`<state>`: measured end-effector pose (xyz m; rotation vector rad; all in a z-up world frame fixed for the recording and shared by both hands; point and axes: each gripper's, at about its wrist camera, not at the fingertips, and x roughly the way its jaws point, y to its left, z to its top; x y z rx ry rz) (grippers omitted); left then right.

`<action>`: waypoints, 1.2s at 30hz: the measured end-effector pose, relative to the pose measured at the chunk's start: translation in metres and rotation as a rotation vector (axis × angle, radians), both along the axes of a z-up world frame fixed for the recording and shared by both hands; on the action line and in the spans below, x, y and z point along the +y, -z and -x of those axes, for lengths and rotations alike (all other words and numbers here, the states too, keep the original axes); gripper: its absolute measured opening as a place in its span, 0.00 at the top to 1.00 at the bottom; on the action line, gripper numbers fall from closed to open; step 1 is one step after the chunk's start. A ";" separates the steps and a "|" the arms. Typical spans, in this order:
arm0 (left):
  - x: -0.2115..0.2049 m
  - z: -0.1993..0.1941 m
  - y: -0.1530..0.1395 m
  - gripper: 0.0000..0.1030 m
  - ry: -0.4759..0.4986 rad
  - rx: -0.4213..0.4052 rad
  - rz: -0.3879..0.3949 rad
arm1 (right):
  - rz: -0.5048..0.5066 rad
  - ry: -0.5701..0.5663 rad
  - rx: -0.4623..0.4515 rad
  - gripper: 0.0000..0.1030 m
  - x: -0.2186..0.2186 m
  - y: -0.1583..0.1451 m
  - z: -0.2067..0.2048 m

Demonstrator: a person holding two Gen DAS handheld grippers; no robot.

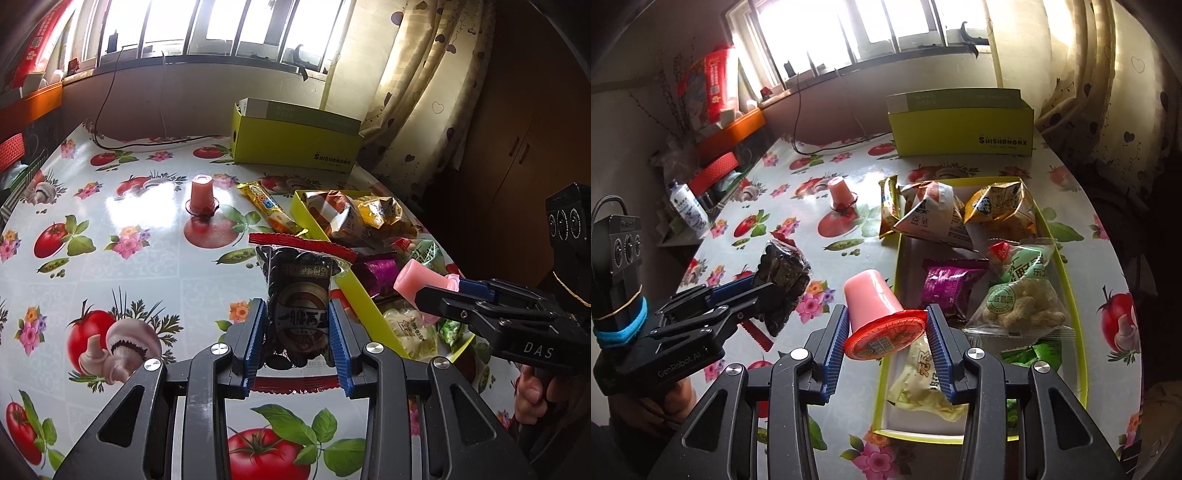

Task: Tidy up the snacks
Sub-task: 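Lower the pink jelly cup into the tray and open the right tool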

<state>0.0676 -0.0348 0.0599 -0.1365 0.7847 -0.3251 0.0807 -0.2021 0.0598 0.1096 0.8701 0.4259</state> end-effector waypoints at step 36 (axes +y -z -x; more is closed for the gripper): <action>-0.124 -0.001 0.016 0.66 0.310 0.087 0.014 | 0.018 0.206 0.048 0.61 -0.099 0.021 0.012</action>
